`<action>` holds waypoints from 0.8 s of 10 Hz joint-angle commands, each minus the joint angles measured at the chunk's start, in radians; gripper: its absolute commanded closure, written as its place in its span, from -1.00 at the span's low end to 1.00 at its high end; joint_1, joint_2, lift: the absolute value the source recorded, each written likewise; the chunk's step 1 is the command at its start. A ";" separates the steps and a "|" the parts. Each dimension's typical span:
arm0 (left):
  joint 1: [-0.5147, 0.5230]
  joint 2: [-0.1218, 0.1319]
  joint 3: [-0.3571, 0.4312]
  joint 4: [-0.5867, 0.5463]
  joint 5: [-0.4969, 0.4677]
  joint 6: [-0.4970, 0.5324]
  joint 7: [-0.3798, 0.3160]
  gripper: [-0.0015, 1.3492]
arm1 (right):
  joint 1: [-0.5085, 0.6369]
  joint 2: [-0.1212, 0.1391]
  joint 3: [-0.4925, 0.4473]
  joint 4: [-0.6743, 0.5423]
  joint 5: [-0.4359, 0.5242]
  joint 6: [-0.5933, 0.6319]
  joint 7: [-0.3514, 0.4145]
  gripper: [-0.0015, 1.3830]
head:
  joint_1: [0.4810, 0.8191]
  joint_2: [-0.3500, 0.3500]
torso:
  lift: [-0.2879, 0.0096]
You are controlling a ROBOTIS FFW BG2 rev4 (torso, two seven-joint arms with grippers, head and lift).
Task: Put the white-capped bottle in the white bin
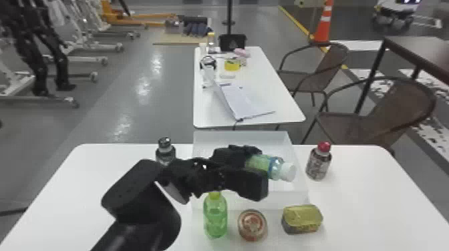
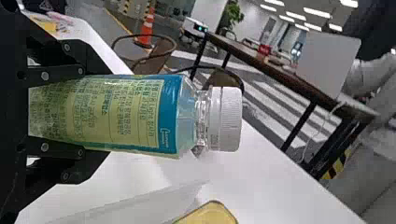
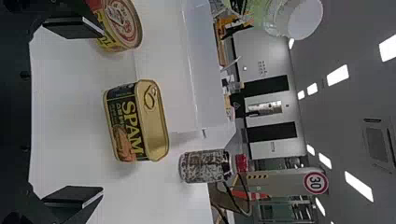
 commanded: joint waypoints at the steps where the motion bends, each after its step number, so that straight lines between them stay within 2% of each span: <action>1: -0.048 -0.006 -0.081 0.021 -0.071 -0.002 -0.013 0.46 | -0.002 0.000 0.002 0.002 -0.002 0.000 0.000 -0.84 | -0.60 0.00 | 0.26; 2: -0.048 -0.004 -0.077 0.021 -0.062 -0.011 -0.013 0.19 | -0.004 0.000 0.002 0.002 -0.002 0.000 0.000 -0.84 | -0.60 0.00 | 0.26; 3: -0.047 -0.004 -0.069 0.021 -0.060 -0.019 -0.008 -0.23 | -0.002 0.000 0.002 0.002 -0.002 0.000 0.000 -0.84 | -0.60 0.00 | 0.26; 4: -0.047 -0.002 -0.063 0.021 -0.056 -0.002 -0.006 -0.85 | -0.004 0.000 0.002 0.002 -0.002 0.000 0.000 -0.84 | -0.60 0.00 | 0.26; 5: -0.047 -0.004 -0.047 0.021 -0.051 -0.002 -0.005 -0.92 | -0.004 0.000 0.002 0.002 -0.002 0.000 0.000 -0.84 | -0.60 0.00 | 0.26; 6: -0.047 -0.004 -0.035 0.021 -0.048 -0.002 -0.003 -0.77 | -0.004 0.000 0.002 0.002 -0.002 0.000 0.002 -0.84 | -0.60 0.00 | 0.26; 8: -0.042 -0.004 -0.017 0.021 -0.033 -0.005 -0.002 -0.71 | -0.004 0.000 0.002 0.002 -0.002 0.000 0.002 -0.84 | -0.60 0.00 | 0.26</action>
